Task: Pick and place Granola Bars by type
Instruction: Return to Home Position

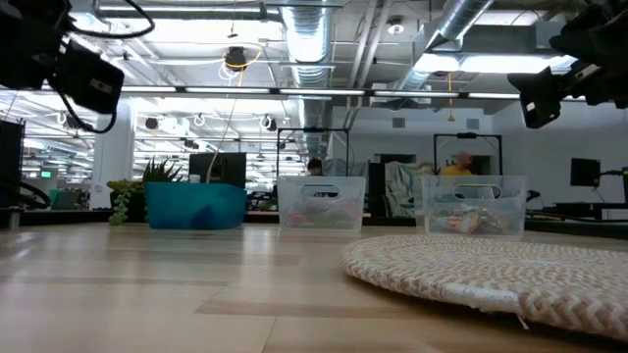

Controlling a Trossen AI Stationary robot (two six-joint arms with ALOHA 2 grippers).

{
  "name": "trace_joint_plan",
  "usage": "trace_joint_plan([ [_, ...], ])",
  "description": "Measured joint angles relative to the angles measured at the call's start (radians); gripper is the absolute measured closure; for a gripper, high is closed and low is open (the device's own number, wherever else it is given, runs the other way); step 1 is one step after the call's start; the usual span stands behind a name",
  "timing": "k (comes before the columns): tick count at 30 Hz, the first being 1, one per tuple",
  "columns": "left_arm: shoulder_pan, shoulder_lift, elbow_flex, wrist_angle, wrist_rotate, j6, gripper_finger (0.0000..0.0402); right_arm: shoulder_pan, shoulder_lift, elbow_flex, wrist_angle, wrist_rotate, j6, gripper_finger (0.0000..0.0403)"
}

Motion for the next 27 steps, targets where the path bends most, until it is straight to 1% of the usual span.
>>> trace_joint_plan([
  [1,0.0,-0.025,0.0,-0.003,-0.018,0.012,0.0258,0.0,0.0,0.0,0.0,0.0,0.0,0.0148],
  [4,0.0,-0.025,0.0,-0.004,-0.069,0.02,0.0258,0.0,0.0,0.0,0.0,0.0,0.0,0.0148],
  [7,0.001,-0.023,-0.005,0.01,-0.084,0.019,0.0258,0.0,0.0,0.0,0.0,0.0,0.0,0.0148],
  [9,0.001,-0.027,-0.046,0.127,-0.1,0.02,0.0258,0.0,0.0,0.0,0.0,0.0,0.0,0.0148],
  [11,0.001,-0.02,-0.051,0.171,-0.116,0.027,0.0258,0.0,0.0,0.0,0.0,0.0,0.0,0.0148],
  [17,0.001,-0.017,-0.052,0.157,-0.155,0.032,0.0258,0.0,0.0,0.0,0.0,0.0,0.0,0.0148],
  [21,0.001,-0.015,-0.053,0.156,-0.156,0.071,0.0258,0.0,0.0,0.0,0.0,0.0,0.0,0.0148],
  [27,0.001,-0.009,-0.053,0.149,-0.112,0.066,0.0258,0.0,0.0,0.0,0.0,0.0,0.0,0.0148],
])
